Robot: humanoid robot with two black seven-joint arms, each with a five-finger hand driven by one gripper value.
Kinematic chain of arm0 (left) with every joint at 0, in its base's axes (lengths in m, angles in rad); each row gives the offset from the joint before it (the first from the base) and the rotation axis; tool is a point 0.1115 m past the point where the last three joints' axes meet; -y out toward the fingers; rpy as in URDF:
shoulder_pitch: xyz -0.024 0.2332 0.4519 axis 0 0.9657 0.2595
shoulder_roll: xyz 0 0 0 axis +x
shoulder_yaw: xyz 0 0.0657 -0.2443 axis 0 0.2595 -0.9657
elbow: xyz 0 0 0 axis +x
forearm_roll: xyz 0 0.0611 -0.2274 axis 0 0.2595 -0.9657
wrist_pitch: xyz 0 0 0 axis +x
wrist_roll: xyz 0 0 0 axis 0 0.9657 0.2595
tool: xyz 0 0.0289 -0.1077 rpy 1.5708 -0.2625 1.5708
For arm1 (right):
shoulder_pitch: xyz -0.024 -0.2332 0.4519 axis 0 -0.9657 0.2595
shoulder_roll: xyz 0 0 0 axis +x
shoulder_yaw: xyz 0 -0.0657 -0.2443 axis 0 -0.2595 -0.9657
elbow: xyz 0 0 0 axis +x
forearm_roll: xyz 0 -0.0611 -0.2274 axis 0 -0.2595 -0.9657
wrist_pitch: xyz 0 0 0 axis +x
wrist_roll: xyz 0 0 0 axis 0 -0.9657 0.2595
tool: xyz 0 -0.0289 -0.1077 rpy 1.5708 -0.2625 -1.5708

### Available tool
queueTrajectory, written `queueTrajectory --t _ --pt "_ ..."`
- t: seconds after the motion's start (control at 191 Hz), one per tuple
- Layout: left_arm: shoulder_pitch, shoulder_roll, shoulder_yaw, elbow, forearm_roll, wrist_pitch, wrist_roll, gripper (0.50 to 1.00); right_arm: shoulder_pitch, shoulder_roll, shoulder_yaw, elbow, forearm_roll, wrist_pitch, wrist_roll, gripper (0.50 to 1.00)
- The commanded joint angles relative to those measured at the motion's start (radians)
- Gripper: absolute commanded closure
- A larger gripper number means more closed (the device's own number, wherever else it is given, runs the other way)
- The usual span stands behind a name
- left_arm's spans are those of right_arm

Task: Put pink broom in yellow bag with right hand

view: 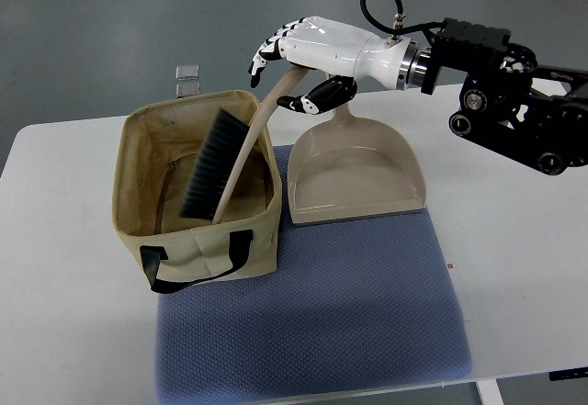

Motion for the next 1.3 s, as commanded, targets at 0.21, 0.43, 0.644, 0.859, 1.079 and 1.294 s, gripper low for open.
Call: queueTrajectory --t 0.21,0.43,0.644,0.859,1.079,1.294 --pt "0.000 0.000 0.000 0.000 0.000 0.000 0.000 0.500 -0.013 -0.042 0.008 0.002 0.013 -0.076 0.004 0.574" --pt "0.000 0.000 0.000 0.000 0.000 0.000 0.000 0.500 -0.076 -0.124 0.141 0.002 0.169 -0.055 -0.001 0.574" --pt "0.000 0.000 0.000 0.000 -0.001 0.000 0.000 0.500 -0.117 -0.246 0.152 0.002 0.549 0.002 -0.005 0.574" --pt "0.000 0.000 0.000 0.000 0.000 0.000 0.000 0.500 -0.197 -0.299 0.170 0.000 0.962 0.010 -0.076 0.574" --pt "0.000 0.000 0.000 0.000 0.000 0.000 0.000 0.500 -0.364 -0.257 0.371 -0.026 1.217 0.011 -0.151 0.574" --pt "0.000 0.000 0.000 0.000 0.000 0.000 0.000 0.500 -0.507 -0.096 0.635 -0.170 1.214 0.089 -0.212 0.574"
